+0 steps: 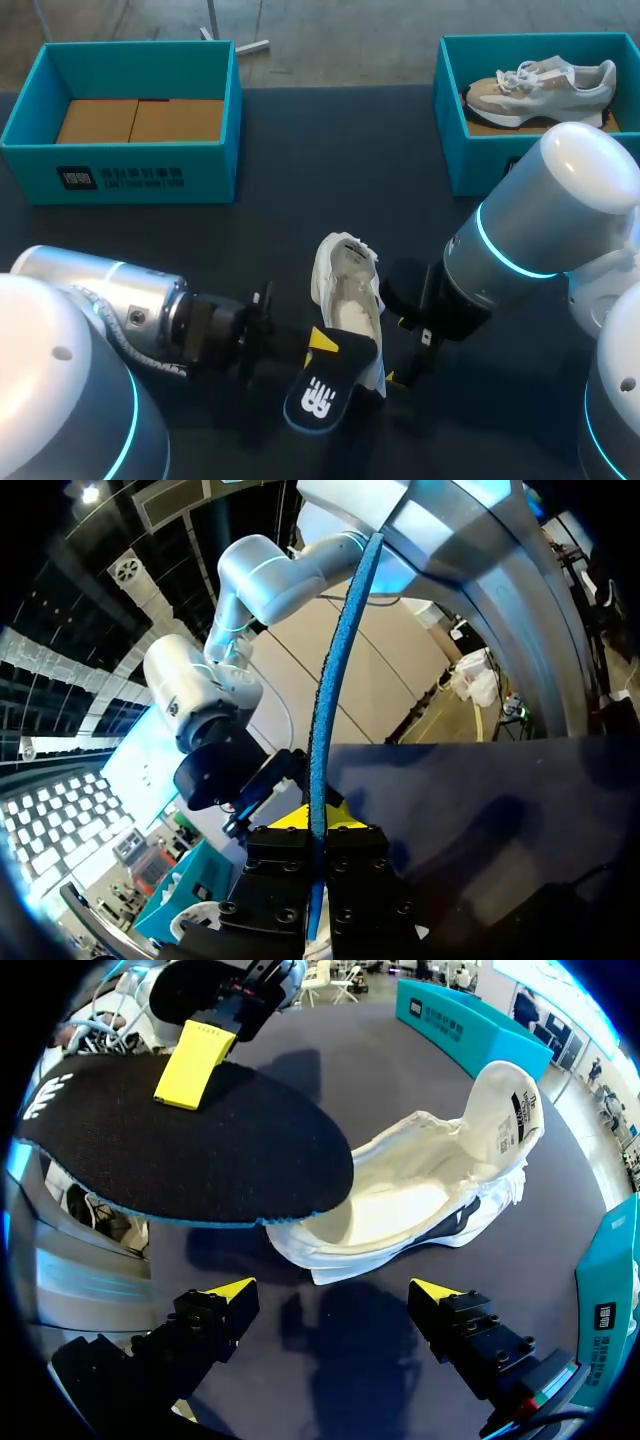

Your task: Take the shoe out of the shoebox, open the shoe tongue, remove and reinsert the insole, then place the shoe into the shoebox

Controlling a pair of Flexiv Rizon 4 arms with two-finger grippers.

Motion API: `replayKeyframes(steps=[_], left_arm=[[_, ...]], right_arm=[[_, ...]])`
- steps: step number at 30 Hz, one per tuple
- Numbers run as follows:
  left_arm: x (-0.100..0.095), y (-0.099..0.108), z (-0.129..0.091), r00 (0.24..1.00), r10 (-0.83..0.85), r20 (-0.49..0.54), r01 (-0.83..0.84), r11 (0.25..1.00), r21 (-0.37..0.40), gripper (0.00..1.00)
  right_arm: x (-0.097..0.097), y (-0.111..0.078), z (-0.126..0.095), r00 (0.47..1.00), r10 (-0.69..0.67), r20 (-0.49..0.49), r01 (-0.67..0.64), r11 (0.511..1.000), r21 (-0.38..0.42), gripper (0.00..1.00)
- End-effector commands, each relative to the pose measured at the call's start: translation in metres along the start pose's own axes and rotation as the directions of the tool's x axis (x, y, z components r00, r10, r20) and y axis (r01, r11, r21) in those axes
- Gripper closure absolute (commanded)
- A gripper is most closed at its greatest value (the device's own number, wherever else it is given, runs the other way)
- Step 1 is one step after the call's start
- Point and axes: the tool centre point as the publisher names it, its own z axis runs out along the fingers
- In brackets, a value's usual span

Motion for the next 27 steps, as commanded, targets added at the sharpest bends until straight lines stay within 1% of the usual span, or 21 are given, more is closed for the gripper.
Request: replayKeyframes(steps=[1, 14, 18, 21, 27], left_arm=[[0.000, 0.002, 0.005, 1.000, 0.003, 0.001, -0.003, 1.000, -0.001, 1.00], [0.002, 0.001, 0.007, 1.000, 0.008, 0.000, -0.008, 1.000, -0.003, 1.00], [0.003, 0.000, 0.007, 1.000, 0.006, 0.004, -0.006, 1.000, -0.004, 1.00], [0.003, -0.001, 0.006, 1.000, 0.005, 0.006, -0.005, 1.000, -0.004, 1.00], [0.004, 0.000, 0.006, 1.000, 0.004, 0.005, -0.004, 1.000, -0.012, 1.00]], right_arm=[[0.001, 0.001, 0.003, 1.000, 0.001, 0.004, -0.001, 1.000, 0.001, 0.00], [0.001, 0.001, 0.003, 1.000, 0.001, 0.004, -0.001, 1.000, 0.001, 0.00], [-0.004, -0.002, 0.000, 0.996, -0.091, -0.006, 0.091, 0.995, 0.031, 0.00], [-0.008, -0.004, -0.001, 0.991, -0.129, -0.019, 0.130, 0.990, 0.050, 0.00], [-0.015, -0.006, -0.002, 0.989, -0.144, -0.041, 0.146, 0.987, 0.071, 0.00]])
